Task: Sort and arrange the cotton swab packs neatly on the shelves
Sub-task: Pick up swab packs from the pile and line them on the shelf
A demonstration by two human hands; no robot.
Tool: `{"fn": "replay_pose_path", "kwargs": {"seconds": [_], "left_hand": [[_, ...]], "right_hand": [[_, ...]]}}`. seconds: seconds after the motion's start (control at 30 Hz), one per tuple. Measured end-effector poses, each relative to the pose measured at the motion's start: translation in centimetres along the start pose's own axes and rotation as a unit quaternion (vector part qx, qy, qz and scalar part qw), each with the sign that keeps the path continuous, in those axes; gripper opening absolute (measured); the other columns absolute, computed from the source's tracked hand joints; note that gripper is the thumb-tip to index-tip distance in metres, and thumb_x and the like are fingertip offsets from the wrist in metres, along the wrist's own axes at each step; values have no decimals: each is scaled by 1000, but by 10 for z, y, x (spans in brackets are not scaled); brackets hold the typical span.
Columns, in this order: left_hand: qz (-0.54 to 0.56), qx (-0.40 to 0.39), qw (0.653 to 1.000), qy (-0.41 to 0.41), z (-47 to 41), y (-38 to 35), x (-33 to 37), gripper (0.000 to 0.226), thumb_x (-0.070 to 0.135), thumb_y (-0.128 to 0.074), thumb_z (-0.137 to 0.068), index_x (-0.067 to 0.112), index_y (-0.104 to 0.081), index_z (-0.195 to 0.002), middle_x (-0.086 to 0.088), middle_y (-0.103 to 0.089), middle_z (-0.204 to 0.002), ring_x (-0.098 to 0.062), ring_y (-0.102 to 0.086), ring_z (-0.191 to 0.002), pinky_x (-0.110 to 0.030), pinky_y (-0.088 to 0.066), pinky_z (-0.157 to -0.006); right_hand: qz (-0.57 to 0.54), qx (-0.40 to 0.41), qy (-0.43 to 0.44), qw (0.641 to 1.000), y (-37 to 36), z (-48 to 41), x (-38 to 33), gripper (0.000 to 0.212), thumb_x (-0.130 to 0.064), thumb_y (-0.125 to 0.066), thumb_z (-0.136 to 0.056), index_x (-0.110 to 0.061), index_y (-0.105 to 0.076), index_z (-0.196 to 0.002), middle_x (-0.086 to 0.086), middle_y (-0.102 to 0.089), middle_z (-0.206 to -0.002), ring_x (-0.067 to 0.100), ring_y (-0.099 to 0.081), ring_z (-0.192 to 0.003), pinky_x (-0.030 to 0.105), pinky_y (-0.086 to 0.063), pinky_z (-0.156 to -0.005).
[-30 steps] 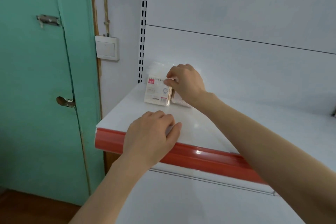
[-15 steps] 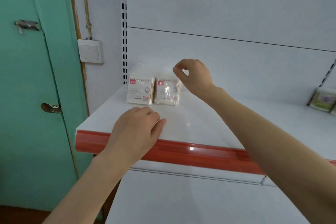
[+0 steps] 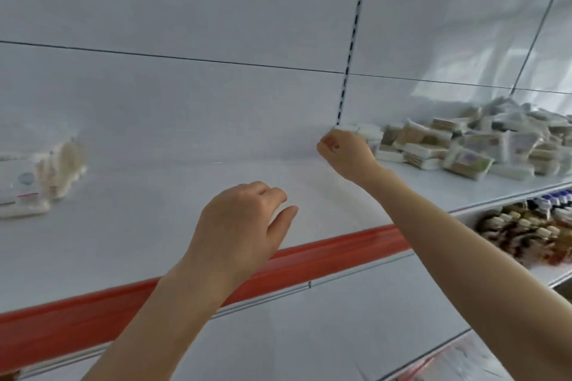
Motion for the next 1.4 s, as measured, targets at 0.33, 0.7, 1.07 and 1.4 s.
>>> {"fn": "replay_pose_path", "kwargs": {"seconds": [0.33, 0.7, 1.07, 1.4], "left_hand": [[-31, -3, 997, 77, -78, -72, 70, 29, 37, -54, -81, 15, -72, -86, 3, -71, -79, -20, -68, -66, -27, -44, -52], [-80, -52, 979, 182, -108, -94, 73, 38, 47, -39, -94, 30, -54, -125, 16, -55, -123, -6, -41, -78, -21, -35, -78], [-71, -69, 984, 151, -138, -120, 79, 36, 45, -39, -96, 29, -53, -125, 12, -54, -124, -12, -51, -108, -24, -36, -82], [-41, -85, 985, 142, -135, -131, 84, 35, 43, -44, -94, 25, -57, -121, 10, -57, -120, -12, -47, -84, -23, -34, -77]], "right_hand": [[33, -59, 2, 998, 39, -86, 131, 56, -47, -55, -88, -13, -44, -132, 13, -45, -131, 29, -51, -111, 29, -35, -79], [143, -168, 68, 973, 9, -140, 141, 63, -66, -55, -77, -12, -51, -110, 12, -54, -111, 32, -48, -105, 34, -34, -78], [146, -162, 17, 976, 29, -160, 195, 55, -52, -64, -79, -4, -51, -103, 15, -55, -108, 30, -50, -98, 31, -34, -73], [1, -95, -3, 995, 60, -147, 212, 68, -52, -60, -82, -10, -44, -132, 12, -46, -135, 29, -41, -125, 34, -35, -96]]}}
Point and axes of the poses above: each hand's wrist, its own z-axis away from the middle knuckle, its own y-axis out of the back of the hand, x = y × z, the point moved 3 cm from there along -z, towards the middle knuckle
